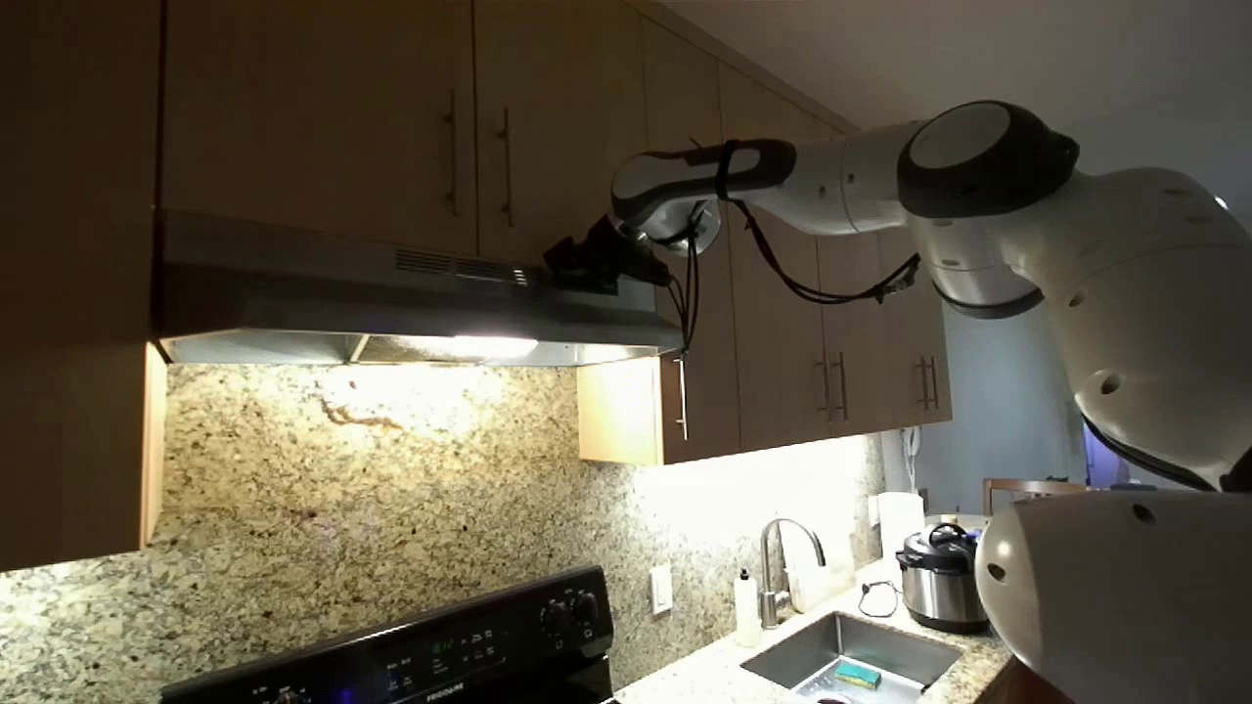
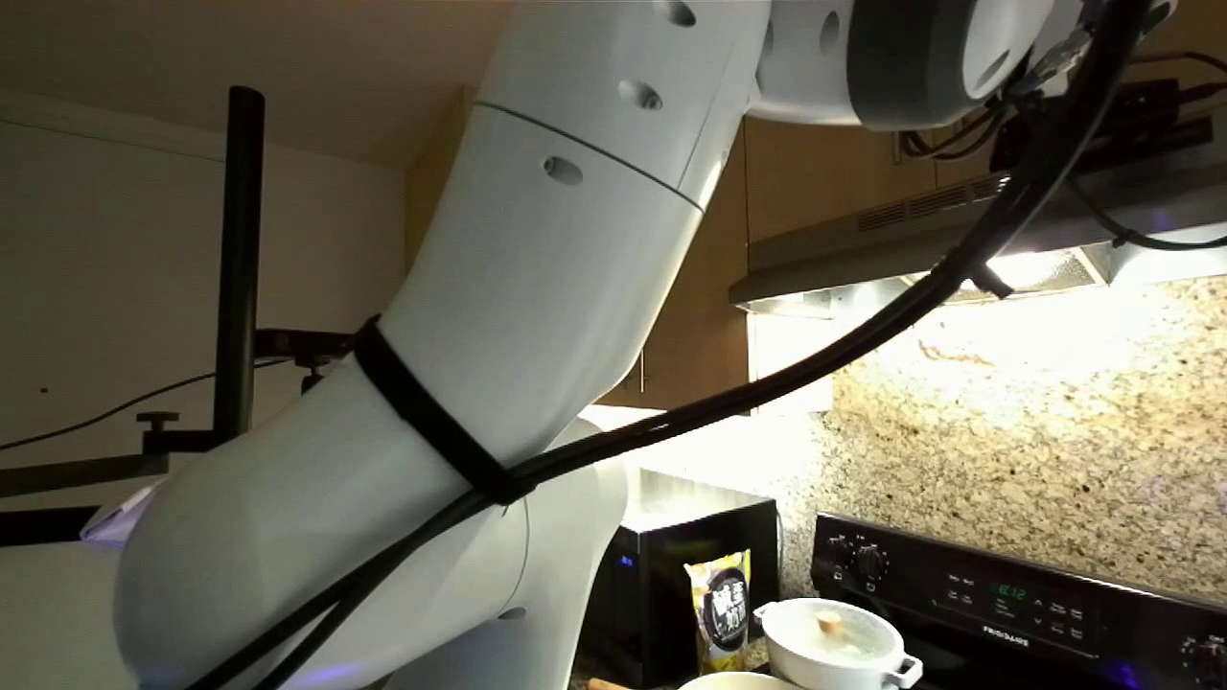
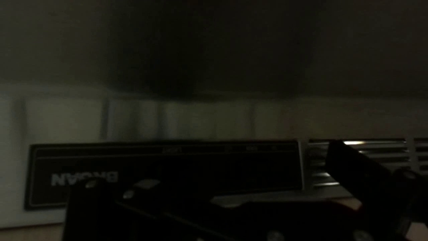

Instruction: Turn on the light

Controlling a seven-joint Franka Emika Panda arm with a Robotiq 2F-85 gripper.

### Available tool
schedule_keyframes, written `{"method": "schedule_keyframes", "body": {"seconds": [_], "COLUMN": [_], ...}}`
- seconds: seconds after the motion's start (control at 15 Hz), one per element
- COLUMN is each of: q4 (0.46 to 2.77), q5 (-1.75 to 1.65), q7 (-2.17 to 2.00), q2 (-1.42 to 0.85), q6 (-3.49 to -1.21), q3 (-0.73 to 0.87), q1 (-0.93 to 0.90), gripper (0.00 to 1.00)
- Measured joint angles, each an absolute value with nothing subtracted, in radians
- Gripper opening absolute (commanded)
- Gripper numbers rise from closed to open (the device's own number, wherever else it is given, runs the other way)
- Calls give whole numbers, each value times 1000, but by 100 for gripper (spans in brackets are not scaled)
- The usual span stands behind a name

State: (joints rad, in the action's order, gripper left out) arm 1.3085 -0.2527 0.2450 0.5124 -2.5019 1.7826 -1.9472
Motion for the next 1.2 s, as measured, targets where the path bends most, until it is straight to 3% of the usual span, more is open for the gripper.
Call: {"method": "schedule_keyframes", "body": {"seconds": [0.8, 1.2], "q4": [1324, 1397], "q5": [-255, -255], "q7": [225, 142], "q2": [494, 369], "q6": [-2503, -2553], "q3": [1769, 1665], "q1": [-1932, -1805], "gripper": [100, 100]}}
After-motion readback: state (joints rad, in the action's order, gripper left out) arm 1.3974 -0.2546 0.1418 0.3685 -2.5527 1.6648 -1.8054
